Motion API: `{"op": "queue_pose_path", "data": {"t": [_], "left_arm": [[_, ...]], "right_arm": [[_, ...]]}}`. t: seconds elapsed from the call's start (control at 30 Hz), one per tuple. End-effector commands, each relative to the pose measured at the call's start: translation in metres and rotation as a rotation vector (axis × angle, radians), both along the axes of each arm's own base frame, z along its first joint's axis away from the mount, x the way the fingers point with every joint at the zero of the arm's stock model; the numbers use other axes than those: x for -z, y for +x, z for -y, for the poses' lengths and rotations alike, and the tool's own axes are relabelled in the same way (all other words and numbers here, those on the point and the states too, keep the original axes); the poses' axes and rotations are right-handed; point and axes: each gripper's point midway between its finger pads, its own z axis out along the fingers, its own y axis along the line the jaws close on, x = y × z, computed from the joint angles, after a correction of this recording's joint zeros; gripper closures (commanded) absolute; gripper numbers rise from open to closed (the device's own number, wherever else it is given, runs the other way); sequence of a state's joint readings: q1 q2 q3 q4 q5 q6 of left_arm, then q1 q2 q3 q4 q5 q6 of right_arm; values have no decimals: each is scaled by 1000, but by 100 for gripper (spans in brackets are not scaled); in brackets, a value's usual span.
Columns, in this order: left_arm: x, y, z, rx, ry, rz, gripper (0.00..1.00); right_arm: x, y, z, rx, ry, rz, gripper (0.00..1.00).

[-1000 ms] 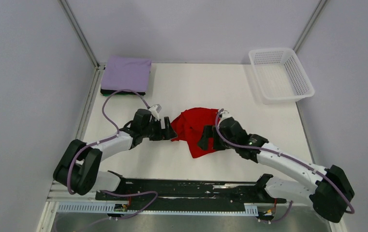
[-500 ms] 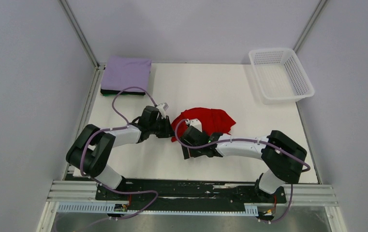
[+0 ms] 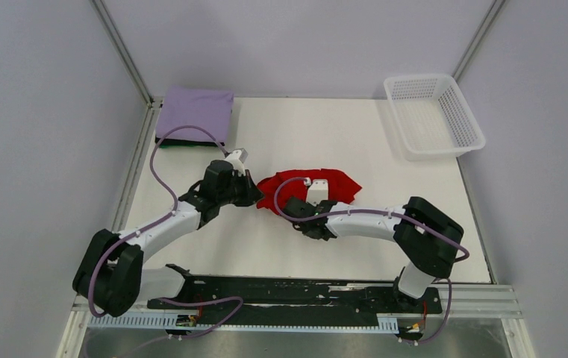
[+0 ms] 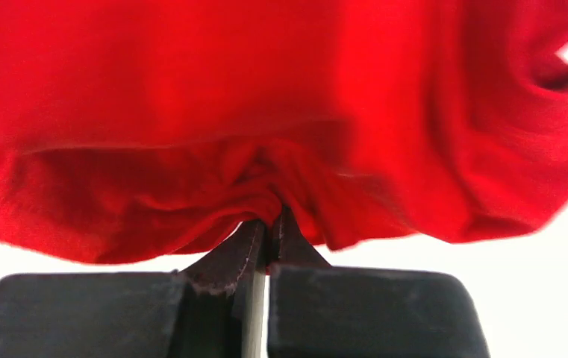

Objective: Fold and stack the t-shirts
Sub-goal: Flatten out the tshirt

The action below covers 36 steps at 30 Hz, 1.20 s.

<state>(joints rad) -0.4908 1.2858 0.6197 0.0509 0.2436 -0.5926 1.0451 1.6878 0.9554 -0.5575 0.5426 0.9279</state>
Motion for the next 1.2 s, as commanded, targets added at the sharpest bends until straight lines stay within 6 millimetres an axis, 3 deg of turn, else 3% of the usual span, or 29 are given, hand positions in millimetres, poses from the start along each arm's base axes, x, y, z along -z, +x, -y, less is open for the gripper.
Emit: {"op": "queue_pose_path", "data": {"t": [0.0,0.07,0.2,0.3,0.37,0.4,0.5,0.67,0.87,0.97,1.17], "left_arm": [[-22,-3,-22,-77,61,60,100],[-39,-2,-33,-121,79,99,100],[-70,5,-62,-260,125,193,100],[-86,11,-82,-349,184,244,100],[-107,19,-89,-391,206,276,100],[-108,18,-93,-399,227,266,100],[-145,22,-97,-421,228,318,100],[-214,17,-112,-470,193,448,100],[-297,-25,-137,-502,87,631,100],[-318,-49,-146,-504,18,679,100],[-333,-84,-141,-418,-97,724,100]], "right_arm": [[-32,7,56,101,-127,115,100],[-60,19,70,132,-101,200,100],[-102,49,115,264,9,292,100],[-138,78,133,262,161,387,100],[-176,92,141,251,286,476,100],[-196,97,146,248,324,528,100],[-262,104,163,217,343,708,100],[-355,93,181,191,339,923,100],[-438,49,186,69,414,1114,100],[-464,22,191,27,454,1188,100],[-475,-3,192,-22,498,1228,100]]}}
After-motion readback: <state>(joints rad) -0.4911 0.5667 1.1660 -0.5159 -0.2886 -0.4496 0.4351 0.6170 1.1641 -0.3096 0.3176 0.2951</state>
